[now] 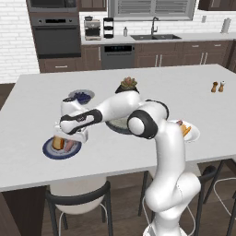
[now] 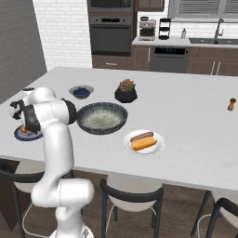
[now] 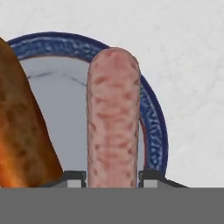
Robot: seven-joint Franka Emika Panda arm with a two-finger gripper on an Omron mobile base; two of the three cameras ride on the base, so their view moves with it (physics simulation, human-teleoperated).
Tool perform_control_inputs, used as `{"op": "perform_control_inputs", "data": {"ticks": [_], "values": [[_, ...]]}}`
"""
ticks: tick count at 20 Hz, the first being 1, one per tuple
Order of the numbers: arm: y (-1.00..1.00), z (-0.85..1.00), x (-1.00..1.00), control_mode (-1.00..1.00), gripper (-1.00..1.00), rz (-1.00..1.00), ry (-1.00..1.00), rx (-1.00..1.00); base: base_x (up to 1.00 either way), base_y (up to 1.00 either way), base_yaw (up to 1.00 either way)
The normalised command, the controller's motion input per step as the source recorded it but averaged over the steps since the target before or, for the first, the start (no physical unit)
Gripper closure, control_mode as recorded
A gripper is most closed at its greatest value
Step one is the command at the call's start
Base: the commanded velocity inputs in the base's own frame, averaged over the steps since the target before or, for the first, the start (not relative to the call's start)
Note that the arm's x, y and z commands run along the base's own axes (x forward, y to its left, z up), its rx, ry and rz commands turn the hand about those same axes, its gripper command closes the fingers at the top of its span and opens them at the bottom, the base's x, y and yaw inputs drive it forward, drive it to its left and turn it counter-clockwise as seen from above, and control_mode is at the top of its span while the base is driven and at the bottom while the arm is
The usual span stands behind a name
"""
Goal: Place one bun and one sausage from the bowl on each plate.
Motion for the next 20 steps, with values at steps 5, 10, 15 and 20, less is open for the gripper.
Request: {"op": "perform_control_inputs", "data": {"ticks": [5,10,15,20], "values": [[0.10,-0.25,0.00,-1.00,1.00,0.02,0.00,0.00,0.00,0.00,0.00],[0.05,-0.01,-0.02,-1.00,-1.00,0.01,0.00,0.00,0.00,0.00,0.00],[-0.37,0.14,-0.18,-1.00,-1.00,0.03,-0.03,0.01,0.00,0.00,0.00],[-0.61,0.61,-0.40,-1.00,-1.00,0.00,-0.02,0.05,0.00,0.00,0.00]]}}
